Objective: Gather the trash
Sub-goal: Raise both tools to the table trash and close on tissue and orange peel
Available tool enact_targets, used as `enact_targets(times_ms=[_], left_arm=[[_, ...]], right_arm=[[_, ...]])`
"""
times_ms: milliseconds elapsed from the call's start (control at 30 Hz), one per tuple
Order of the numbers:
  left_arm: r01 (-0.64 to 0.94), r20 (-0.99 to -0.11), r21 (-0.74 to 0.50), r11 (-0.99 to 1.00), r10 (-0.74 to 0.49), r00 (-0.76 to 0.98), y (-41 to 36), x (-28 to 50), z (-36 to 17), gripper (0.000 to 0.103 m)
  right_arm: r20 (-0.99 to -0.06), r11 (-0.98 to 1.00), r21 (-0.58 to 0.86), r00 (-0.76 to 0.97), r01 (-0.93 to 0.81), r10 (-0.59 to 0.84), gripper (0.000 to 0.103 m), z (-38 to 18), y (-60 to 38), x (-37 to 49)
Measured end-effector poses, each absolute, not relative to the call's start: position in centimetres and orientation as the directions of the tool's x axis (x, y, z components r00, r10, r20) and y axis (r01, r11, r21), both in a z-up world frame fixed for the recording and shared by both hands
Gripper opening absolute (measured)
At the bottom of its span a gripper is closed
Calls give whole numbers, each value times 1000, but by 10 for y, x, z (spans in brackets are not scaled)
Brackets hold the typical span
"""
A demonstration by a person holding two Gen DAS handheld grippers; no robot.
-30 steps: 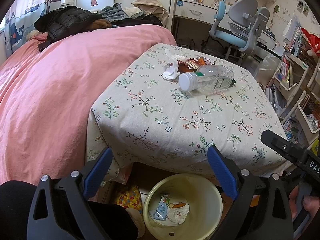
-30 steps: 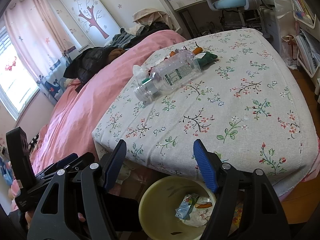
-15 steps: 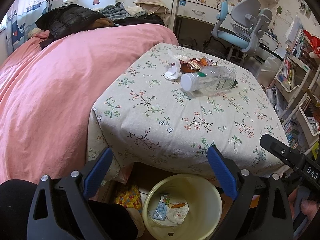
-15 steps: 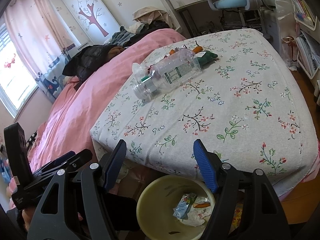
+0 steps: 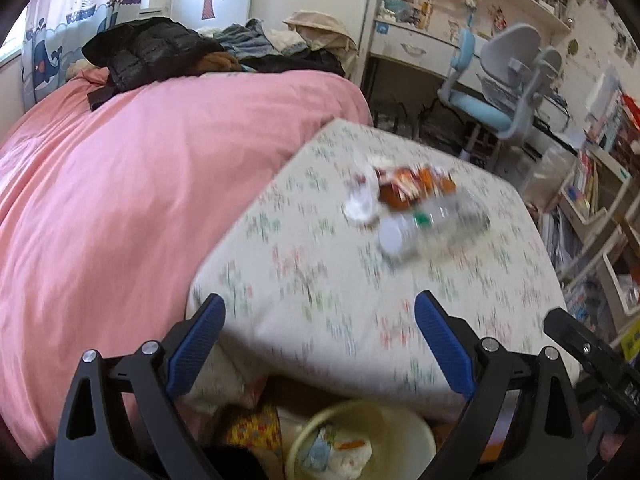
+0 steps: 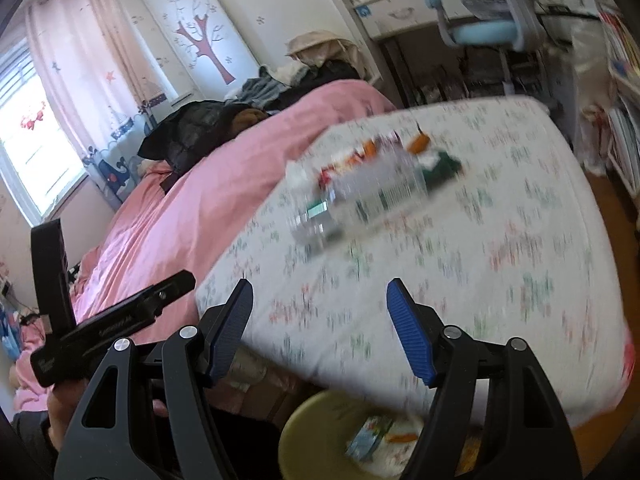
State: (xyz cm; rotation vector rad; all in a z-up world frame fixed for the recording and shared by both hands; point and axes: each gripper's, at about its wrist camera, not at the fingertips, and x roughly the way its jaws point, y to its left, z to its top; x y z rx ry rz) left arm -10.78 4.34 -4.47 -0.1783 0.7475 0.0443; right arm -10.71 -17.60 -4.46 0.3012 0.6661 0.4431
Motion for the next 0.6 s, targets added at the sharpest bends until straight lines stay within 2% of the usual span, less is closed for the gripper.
enact_targets(times_ms=[167, 300, 467, 600], left_arm=[[-99, -669, -147, 984, -25, 743, 45, -62, -35, 91], [-87, -687, -168, 982, -54, 724, 44, -23, -39, 91], [-85, -725, -179, 980, -73, 684, 42, 23, -52, 91], [-91, -777, -178, 980, -83, 624, 39, 59, -70, 91]], right_arm=[[-519, 881, 313, 713, -354, 471, 66, -12, -160, -49], [-543, 898, 253, 715, -360, 440, 66, -9, -150, 9], [-585, 908, 272, 695, -318, 418, 54, -28, -148, 72], [-623, 920, 217, 680, -325, 387, 52, -36, -139, 106]])
